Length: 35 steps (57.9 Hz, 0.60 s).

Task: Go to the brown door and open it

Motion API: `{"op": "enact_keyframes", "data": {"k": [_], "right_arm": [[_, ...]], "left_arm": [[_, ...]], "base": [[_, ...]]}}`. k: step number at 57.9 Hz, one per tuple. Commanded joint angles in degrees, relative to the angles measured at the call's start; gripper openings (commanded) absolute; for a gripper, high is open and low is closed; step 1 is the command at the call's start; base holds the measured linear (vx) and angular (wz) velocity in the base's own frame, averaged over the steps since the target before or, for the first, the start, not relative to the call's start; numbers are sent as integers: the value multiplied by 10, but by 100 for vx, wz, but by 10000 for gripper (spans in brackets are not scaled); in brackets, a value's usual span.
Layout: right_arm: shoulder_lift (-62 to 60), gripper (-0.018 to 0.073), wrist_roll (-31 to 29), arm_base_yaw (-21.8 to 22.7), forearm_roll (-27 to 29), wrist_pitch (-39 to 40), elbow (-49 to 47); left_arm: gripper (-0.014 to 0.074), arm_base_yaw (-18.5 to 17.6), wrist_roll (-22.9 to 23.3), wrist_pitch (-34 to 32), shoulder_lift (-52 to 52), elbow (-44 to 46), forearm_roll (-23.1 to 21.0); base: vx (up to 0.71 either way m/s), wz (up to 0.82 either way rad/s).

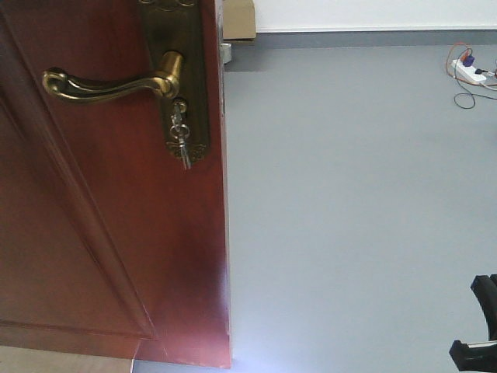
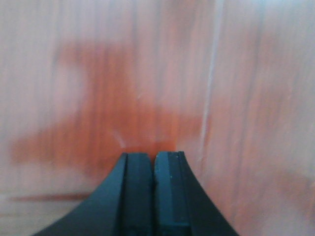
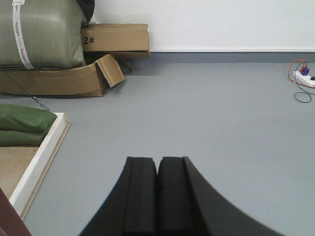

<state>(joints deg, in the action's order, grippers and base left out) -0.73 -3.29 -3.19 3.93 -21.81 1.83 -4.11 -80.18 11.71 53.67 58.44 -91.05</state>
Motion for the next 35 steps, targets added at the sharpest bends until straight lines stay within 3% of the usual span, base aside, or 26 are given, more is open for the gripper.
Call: {"op": "enact_keyframes", "data": {"k": [1,35], "right_arm": [[-3,0,-5,1,-4,46,2],[-3,0,-5,1,-4,44,2]], "left_arm": [[-3,-3,1,-1,-6,14,-10],[-3,-3,1,-1,-6,14,-10]], "base": [[9,3],[8,6]]}}
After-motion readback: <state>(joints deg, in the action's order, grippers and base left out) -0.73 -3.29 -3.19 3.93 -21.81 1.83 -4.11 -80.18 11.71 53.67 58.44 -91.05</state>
